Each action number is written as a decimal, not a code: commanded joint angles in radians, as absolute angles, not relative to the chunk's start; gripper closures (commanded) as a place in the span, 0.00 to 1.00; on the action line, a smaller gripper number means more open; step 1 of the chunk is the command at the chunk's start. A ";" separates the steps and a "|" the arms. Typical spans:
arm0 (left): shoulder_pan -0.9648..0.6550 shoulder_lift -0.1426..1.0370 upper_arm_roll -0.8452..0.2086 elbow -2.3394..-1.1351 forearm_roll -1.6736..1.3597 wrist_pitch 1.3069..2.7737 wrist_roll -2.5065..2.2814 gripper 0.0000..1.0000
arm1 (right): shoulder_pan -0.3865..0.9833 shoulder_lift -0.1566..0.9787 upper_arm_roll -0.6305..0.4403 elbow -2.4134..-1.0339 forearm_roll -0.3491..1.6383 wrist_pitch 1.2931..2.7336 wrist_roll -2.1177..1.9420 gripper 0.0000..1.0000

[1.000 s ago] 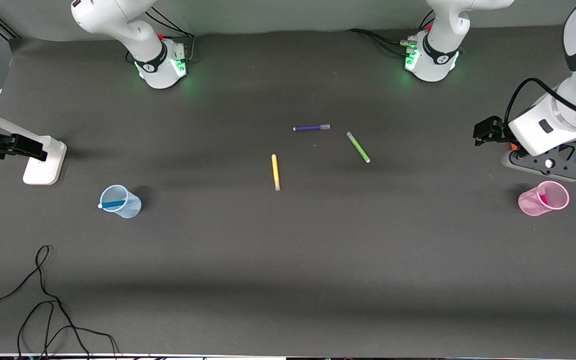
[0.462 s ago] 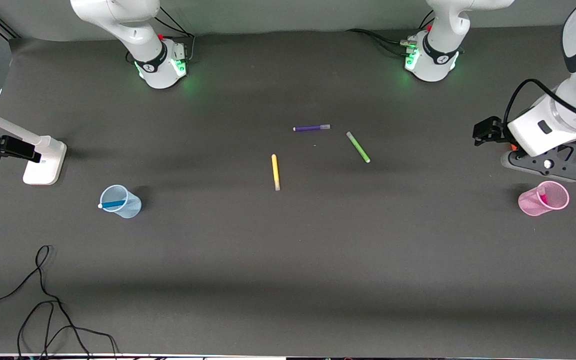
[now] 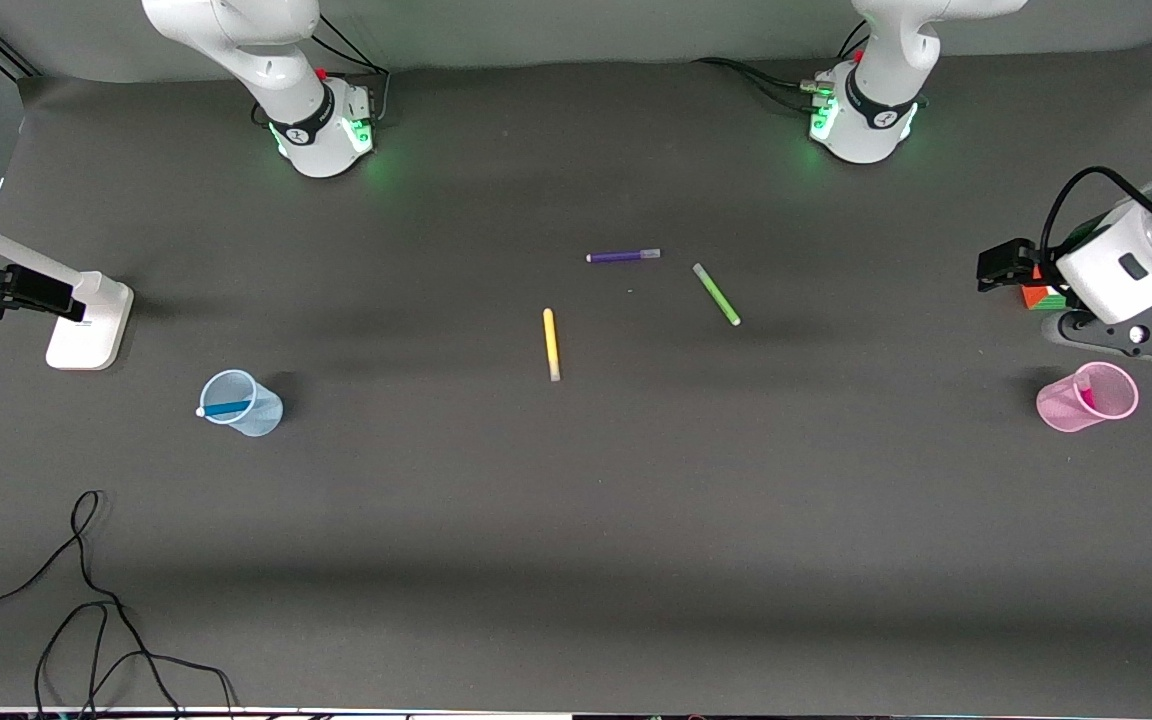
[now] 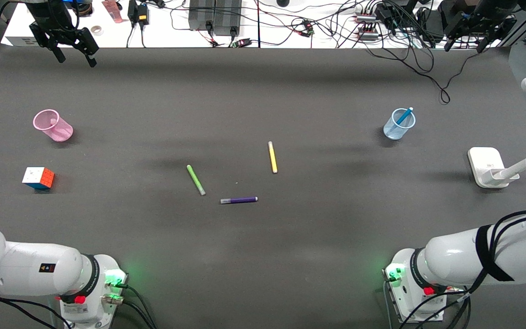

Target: Place pink and blue markers in matching cups

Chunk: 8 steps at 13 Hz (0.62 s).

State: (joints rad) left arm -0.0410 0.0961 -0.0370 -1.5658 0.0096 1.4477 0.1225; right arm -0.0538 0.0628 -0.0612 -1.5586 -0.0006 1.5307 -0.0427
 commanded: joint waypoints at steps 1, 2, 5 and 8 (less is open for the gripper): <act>-0.037 0.089 -0.040 -1.571 0.021 1.419 0.103 0.01 | -0.058 0.028 -0.057 -1.595 0.012 1.529 -0.028 0.00; -0.025 0.089 -0.041 -1.571 0.021 1.410 0.103 0.01 | -0.058 0.028 -0.057 -1.595 0.014 1.529 -0.028 0.00; -0.025 0.089 -0.043 -1.606 0.012 1.382 0.036 0.01 | -0.058 0.028 -0.058 -1.594 0.014 1.520 -0.021 0.00; 0.002 0.055 -0.041 -1.603 0.002 1.310 -0.015 0.01 | -0.058 0.028 -0.058 -1.592 0.014 1.519 -0.021 0.00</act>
State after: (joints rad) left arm -0.0158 0.0977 -0.0364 -1.5994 0.0079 1.3686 0.0407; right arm -0.0538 0.0543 -0.0612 -1.5710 -0.0006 1.5253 -0.0380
